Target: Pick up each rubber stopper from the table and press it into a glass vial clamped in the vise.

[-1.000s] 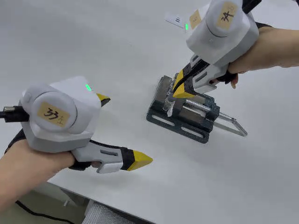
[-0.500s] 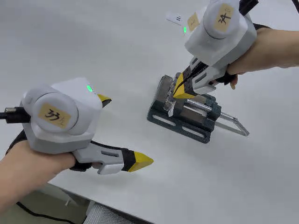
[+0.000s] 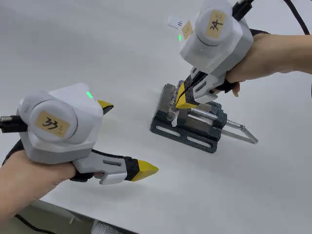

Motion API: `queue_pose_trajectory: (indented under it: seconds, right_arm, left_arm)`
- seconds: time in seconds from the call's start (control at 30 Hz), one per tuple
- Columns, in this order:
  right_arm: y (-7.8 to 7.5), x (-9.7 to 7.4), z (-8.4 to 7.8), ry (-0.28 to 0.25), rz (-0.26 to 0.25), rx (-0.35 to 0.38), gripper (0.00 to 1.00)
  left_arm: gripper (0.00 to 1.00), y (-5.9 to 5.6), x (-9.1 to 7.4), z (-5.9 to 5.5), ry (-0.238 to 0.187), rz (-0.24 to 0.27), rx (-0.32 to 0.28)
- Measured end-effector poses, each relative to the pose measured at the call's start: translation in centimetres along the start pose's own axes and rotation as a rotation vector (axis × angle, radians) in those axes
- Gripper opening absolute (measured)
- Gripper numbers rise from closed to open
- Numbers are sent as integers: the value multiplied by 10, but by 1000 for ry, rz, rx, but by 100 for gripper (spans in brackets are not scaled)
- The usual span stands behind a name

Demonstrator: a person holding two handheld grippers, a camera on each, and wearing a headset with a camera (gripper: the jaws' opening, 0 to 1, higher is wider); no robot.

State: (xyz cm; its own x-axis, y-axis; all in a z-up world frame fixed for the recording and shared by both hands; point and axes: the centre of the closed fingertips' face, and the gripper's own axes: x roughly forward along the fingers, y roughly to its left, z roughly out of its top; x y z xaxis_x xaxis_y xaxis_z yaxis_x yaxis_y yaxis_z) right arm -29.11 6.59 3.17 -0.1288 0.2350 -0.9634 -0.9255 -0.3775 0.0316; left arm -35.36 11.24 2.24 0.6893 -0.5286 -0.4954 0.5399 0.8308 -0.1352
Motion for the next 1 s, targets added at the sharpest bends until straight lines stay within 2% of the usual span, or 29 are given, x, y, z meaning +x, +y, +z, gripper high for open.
queue_pose_trajectory:
  seconds: [0.1, 0.13, 0.5, 0.77, 1.0]
  right_arm:
    - [0, 0, 0, 4, 3, 4, 0]
    - [0, 0, 0, 7, 4, 25, 0]
    - [-2, 1, -1, 31, 12, 27, 0]
    - [-7, 2, 0, 45, 25, 72, 0]
    - [-9, 4, 0, 95, 39, 85, 0]
  left_arm:
    - [93, 3, 0, 1, 2, 5, 0]
    - [93, 4, 0, 2, 3, 8, 2]
    - [93, 13, 1, 5, 4, 18, 1]
    - [93, 12, 2, 5, 4, 18, -5]
    - [93, 12, 3, 4, 5, 20, -11]
